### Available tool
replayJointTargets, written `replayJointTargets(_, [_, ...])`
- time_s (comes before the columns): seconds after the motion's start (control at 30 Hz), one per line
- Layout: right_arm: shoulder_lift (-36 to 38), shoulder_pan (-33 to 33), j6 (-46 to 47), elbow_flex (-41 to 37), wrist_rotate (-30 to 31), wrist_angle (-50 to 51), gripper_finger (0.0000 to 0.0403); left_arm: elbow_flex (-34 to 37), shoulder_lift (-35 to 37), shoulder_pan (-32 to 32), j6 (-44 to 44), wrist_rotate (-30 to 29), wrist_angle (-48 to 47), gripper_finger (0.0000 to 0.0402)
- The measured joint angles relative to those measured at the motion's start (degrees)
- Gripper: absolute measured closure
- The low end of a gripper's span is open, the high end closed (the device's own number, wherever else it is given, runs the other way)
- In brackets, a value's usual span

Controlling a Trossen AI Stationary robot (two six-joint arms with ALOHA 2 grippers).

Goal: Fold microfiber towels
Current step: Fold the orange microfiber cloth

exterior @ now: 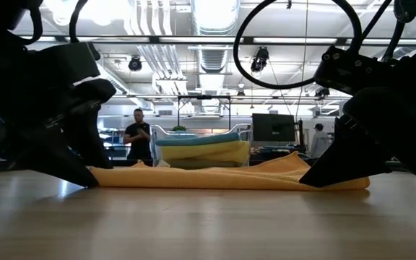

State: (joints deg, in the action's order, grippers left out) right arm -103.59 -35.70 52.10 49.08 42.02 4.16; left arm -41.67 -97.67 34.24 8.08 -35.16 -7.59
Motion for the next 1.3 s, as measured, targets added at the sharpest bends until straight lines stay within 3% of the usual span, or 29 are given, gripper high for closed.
replayJointTargets(0.23, [1.4, 0.0, -1.5, 0.0, -1.0, 0.3, 0.0307, -0.9, -1.8, 0.3, -1.4, 0.0, -0.1, 0.0393])
replayJointTargets(0.93, [16.2, 0.0, -19.0, -0.1, 3.4, 0.7, 0.0301, -5.4, -0.6, 0.2, -1.0, 5.9, -0.8, 0.0401])
replayJointTargets(1.1, [16.3, 0.1, -26.1, 0.0, 2.5, -5.2, 0.0265, -6.8, -0.5, 0.2, 0.2, 8.2, -0.7, 0.0401])
replayJointTargets(1.3, [13.1, 0.5, -36.7, 0.0, -2.1, -20.3, 0.0188, -9.2, -0.2, 0.2, 1.9, 9.5, -0.6, 0.0401])
